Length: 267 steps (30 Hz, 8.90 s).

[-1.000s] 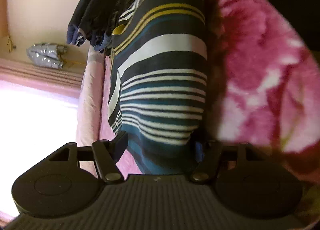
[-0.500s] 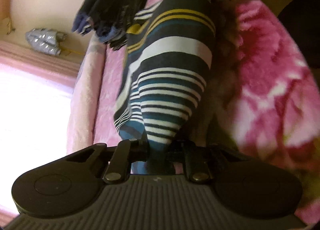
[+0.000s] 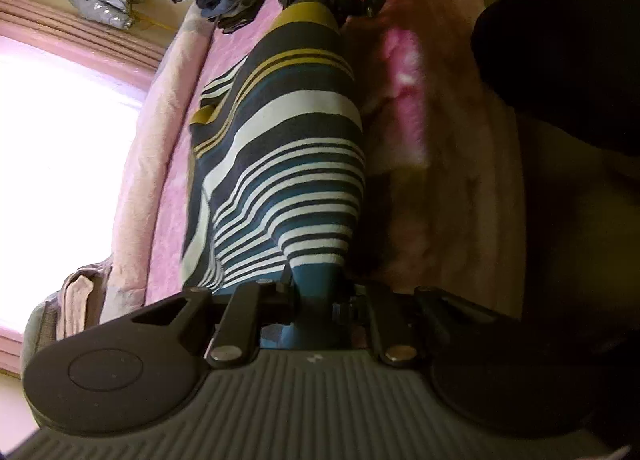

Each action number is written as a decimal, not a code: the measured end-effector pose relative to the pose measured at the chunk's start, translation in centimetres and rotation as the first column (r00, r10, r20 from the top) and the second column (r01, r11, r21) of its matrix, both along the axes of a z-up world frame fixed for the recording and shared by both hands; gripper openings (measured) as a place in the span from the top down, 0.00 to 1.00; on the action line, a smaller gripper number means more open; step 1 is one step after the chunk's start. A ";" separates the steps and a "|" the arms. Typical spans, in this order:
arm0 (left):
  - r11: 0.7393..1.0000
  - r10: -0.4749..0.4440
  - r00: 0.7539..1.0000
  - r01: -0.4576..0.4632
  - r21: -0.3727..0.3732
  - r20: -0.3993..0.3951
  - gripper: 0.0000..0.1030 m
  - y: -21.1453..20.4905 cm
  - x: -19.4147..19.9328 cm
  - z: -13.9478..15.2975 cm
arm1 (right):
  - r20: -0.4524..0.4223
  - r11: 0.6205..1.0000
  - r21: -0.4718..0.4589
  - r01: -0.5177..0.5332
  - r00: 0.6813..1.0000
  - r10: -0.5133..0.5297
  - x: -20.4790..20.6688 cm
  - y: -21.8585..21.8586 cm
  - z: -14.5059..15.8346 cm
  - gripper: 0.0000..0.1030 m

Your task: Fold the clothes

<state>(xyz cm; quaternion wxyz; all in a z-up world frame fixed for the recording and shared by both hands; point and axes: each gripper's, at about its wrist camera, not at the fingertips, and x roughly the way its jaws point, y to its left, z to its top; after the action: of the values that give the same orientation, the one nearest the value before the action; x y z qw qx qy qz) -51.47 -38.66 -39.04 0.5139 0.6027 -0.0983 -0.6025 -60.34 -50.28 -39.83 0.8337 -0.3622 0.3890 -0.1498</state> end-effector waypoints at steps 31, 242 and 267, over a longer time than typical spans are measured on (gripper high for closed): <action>0.963 0.267 0.847 -0.253 0.092 -0.461 0.44 0.1 12.6 8.3 | 0.247 0.714 0.682 0.158 0.869 -0.429 -0.1 -12.0 10.0 0.28; 0.863 -0.431 0.893 0.449 -0.232 0.127 0.74 -65.6 -23.3 30.2 | 0.077 0.944 -0.215 0.251 0.968 -0.240 -20.8 -55.3 30.6 0.51; 0.941 -0.224 0.973 0.230 -0.250 0.052 0.89 -61.4 -23.1 21.3 | 0.029 0.920 -0.059 0.387 0.922 -0.386 -26.6 -54.6 25.6 0.66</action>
<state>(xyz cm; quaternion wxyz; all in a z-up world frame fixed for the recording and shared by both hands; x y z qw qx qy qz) -74.58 -100.01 -17.79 0.5130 0.5233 -0.2493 -0.6331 -86.91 -104.87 -14.22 0.7792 -0.3033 0.4408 -0.3265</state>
